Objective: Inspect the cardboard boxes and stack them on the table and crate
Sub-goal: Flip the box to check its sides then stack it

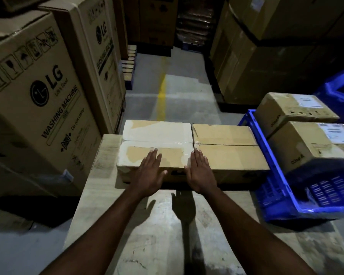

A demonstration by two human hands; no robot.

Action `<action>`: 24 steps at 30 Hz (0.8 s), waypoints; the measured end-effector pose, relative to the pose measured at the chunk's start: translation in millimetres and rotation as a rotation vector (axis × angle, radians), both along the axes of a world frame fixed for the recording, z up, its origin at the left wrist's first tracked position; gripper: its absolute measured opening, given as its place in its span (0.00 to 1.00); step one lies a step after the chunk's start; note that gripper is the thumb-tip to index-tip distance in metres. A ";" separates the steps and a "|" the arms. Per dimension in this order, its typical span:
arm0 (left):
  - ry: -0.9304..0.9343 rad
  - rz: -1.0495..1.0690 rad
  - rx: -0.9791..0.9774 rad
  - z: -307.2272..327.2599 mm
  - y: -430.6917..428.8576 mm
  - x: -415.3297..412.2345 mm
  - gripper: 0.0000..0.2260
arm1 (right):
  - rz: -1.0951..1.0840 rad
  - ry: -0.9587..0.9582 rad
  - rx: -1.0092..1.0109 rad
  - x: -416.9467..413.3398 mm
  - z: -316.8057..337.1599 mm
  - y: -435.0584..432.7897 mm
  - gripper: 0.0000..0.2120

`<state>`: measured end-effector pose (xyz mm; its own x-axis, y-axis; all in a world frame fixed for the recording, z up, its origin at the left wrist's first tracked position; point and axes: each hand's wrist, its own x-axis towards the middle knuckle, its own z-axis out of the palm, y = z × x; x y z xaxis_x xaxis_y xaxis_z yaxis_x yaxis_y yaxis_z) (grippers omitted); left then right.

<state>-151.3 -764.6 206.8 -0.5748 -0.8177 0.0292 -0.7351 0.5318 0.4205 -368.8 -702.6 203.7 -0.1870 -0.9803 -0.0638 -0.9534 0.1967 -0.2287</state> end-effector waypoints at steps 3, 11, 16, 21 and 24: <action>0.071 0.065 0.001 -1.1 28.7 6.8 0.31 | 0.031 -0.040 -0.026 -4.1 -3.0 24.8 0.31; 0.065 0.336 0.133 -27.5 171.4 -5.3 0.35 | 0.232 -0.280 -0.085 -8.0 -18.3 115.1 0.29; 0.103 0.499 0.288 -65.4 313.0 0.3 0.37 | 0.354 -0.438 0.046 14.5 -39.8 194.3 0.31; 0.092 0.706 0.393 -76.8 438.0 17.9 0.40 | 0.535 -0.513 0.200 59.8 -60.6 274.1 0.26; 0.111 0.851 0.439 -82.1 499.0 33.6 0.42 | 0.641 -0.522 0.266 88.1 -65.7 318.8 0.26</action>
